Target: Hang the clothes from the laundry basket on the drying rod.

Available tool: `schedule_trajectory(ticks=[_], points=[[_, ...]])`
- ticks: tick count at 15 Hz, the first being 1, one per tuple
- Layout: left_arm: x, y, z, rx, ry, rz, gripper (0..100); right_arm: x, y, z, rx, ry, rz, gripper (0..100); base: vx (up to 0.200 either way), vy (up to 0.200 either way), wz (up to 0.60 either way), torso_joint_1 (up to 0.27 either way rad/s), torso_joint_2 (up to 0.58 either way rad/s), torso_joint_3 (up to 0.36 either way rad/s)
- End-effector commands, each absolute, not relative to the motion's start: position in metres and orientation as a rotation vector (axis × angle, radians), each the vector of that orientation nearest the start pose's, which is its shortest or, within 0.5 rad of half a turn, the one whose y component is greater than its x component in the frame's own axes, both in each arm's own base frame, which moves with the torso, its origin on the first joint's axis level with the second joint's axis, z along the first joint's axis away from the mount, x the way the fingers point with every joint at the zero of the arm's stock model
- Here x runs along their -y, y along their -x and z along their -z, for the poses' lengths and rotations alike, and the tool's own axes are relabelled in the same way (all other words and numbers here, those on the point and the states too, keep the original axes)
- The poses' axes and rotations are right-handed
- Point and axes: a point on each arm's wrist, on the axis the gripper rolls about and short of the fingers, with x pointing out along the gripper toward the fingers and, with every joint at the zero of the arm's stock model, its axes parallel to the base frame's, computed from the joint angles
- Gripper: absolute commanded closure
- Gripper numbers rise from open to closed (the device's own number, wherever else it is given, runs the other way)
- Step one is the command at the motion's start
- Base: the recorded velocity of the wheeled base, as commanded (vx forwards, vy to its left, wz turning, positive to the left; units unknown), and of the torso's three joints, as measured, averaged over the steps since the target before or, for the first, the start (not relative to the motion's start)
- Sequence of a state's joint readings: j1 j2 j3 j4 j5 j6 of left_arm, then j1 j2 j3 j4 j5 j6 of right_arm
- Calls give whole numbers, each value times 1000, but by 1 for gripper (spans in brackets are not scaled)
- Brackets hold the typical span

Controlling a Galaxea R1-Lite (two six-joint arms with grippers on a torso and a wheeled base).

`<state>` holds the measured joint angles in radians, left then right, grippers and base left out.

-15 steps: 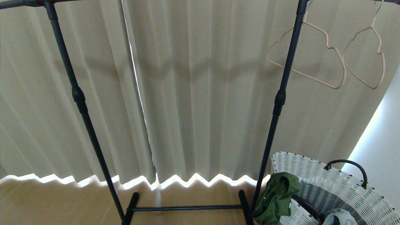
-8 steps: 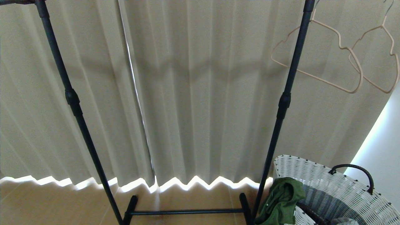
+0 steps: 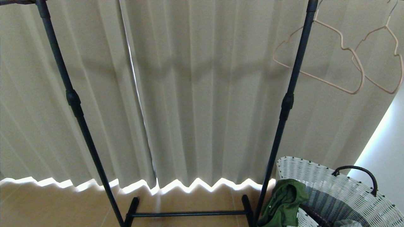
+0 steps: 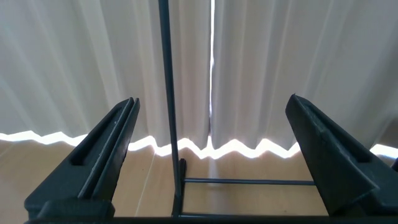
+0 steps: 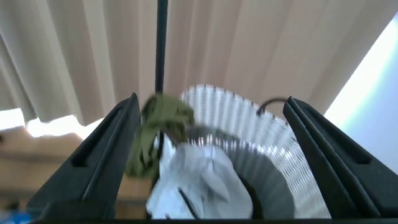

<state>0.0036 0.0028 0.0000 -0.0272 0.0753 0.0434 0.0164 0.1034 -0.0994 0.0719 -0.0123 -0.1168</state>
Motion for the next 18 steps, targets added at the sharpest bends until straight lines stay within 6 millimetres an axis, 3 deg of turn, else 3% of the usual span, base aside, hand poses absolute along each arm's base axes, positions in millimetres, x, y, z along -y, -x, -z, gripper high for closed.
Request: schedule_trajectory(ticks=[1, 6, 11, 14, 18], points=[[-2, 23, -78, 23, -41, -79, 0, 0, -4, -115, -310, 193, -32, 0, 0, 0, 0, 0, 0, 0], [-2, 23, -79, 24, -40, -79, 0, -1, -66, -126, -659, 252, -93, 0, 0, 0, 0, 0, 0, 0], [-2, 23, -79, 25, -39, -79, 0, -7, -111, -106, -865, 320, -155, 0, 0, 0, 0, 0, 0, 0], [-2, 23, -79, 25, -37, -77, 0, -5, -125, -94, -978, 427, -74, 0, 0, 0, 0, 0, 0, 0], [-2, 23, -79, 25, -37, -79, 0, -5, -138, -82, -1063, 452, -91, 0, 0, 0, 0, 0, 0, 0]])
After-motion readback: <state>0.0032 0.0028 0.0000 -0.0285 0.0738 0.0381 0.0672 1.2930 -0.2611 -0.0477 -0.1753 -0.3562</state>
